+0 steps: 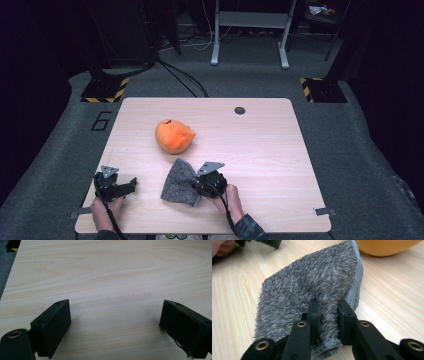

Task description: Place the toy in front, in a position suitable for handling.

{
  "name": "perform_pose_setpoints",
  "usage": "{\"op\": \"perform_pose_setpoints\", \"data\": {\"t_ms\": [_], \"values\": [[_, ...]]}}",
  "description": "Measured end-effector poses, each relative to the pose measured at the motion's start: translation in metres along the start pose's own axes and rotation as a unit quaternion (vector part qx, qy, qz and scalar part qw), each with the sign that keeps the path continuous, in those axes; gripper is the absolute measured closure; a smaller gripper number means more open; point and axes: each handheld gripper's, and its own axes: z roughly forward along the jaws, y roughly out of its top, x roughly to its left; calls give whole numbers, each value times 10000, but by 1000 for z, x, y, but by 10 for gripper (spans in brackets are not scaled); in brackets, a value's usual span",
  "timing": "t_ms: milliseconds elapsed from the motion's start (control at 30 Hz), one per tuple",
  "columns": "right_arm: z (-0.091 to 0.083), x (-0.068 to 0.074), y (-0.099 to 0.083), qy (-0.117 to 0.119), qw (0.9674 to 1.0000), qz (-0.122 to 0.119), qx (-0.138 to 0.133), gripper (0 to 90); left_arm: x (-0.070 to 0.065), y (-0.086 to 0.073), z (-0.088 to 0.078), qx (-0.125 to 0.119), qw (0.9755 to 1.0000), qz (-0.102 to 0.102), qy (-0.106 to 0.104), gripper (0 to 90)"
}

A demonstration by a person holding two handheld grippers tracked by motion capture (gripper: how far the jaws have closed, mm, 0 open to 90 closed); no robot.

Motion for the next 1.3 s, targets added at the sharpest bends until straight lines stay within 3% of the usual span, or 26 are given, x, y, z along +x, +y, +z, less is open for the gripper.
{"op": "perform_pose_setpoints", "data": {"t_ms": [267, 500, 733, 1067, 1300], "values": [[-31, -20, -3, -356, 9986, 289, -277, 749, 0, 0, 0, 2, 10000, 3, 3, 95], [-59, -41, -10, -696, 9944, 611, -505, 748, 0, 0, 0, 1, 10000, 1, 0, 95], [-77, -55, -17, -962, 9908, 750, -593, 748, 0, 0, 0, 0, 10000, 2, 1, 95], [-110, -84, -40, -1493, 9796, 1166, -671, 747, 0, 0, 0, -2, 10000, 2, 2, 95], [-134, -105, -60, -1992, 9657, 1518, -684, 747, 0, 0, 0, -2, 10000, 3, 4, 95]]}}
